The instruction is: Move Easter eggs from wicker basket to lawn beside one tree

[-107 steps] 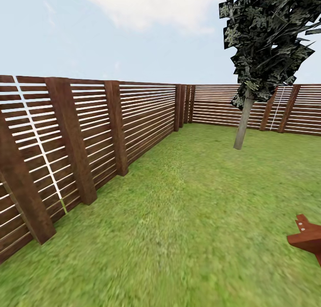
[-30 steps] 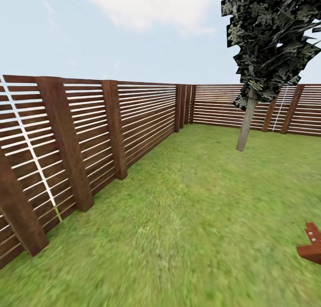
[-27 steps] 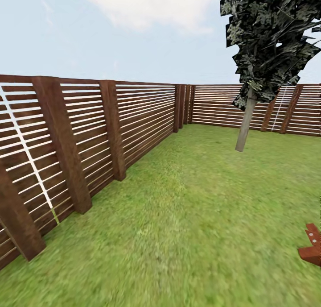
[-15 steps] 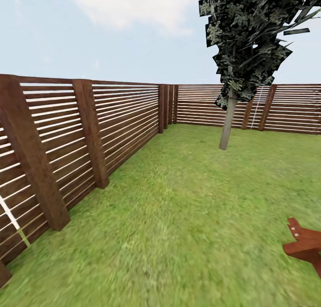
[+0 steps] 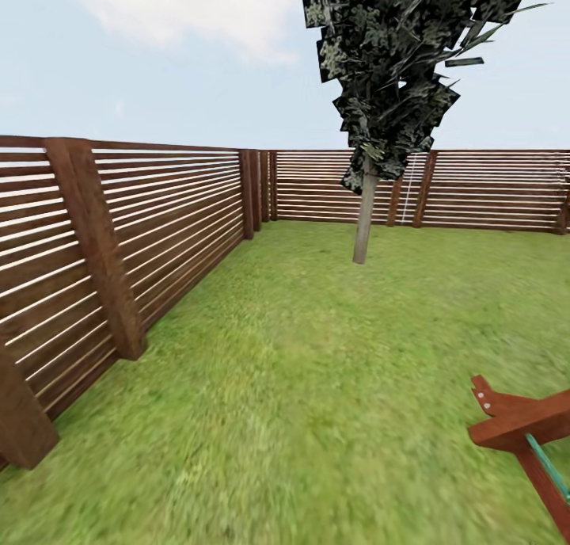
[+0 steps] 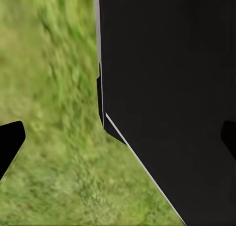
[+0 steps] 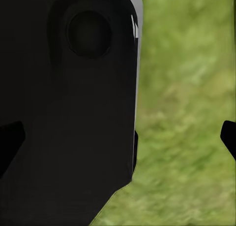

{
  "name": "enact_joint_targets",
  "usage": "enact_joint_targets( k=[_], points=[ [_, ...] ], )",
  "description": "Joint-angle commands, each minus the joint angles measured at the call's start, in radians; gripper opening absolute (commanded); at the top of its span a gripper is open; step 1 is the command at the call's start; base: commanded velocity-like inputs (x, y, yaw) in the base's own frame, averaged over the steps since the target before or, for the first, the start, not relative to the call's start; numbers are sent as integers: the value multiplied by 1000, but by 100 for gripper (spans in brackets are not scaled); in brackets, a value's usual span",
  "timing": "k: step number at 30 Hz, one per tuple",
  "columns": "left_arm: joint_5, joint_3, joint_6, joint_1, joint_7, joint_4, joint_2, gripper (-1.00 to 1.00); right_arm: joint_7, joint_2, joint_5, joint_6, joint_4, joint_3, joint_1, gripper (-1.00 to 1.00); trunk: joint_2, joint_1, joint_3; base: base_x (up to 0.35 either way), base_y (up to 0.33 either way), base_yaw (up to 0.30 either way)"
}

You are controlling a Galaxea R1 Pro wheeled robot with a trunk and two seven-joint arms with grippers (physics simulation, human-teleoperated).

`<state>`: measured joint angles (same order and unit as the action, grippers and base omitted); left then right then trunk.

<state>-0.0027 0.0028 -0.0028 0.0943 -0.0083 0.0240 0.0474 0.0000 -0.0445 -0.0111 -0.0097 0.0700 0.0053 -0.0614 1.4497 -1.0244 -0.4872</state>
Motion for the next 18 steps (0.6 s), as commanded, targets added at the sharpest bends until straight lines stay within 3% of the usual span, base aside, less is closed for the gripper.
enact_joint_targets(
  k=[1, 18],
  points=[
    [0, 0, 0, 1, -1, 2, 0, 100, 0, 0, -1, -1, 2, 1, -1, 100, 0, -1, -1, 336, 0, -300],
    [0, 0, -2, 1, -1, 2, 0, 100, 0, 0, -1, -1, 5, -1, -1, 100, 0, -1, -1, 336, 0, -300]
  ],
)
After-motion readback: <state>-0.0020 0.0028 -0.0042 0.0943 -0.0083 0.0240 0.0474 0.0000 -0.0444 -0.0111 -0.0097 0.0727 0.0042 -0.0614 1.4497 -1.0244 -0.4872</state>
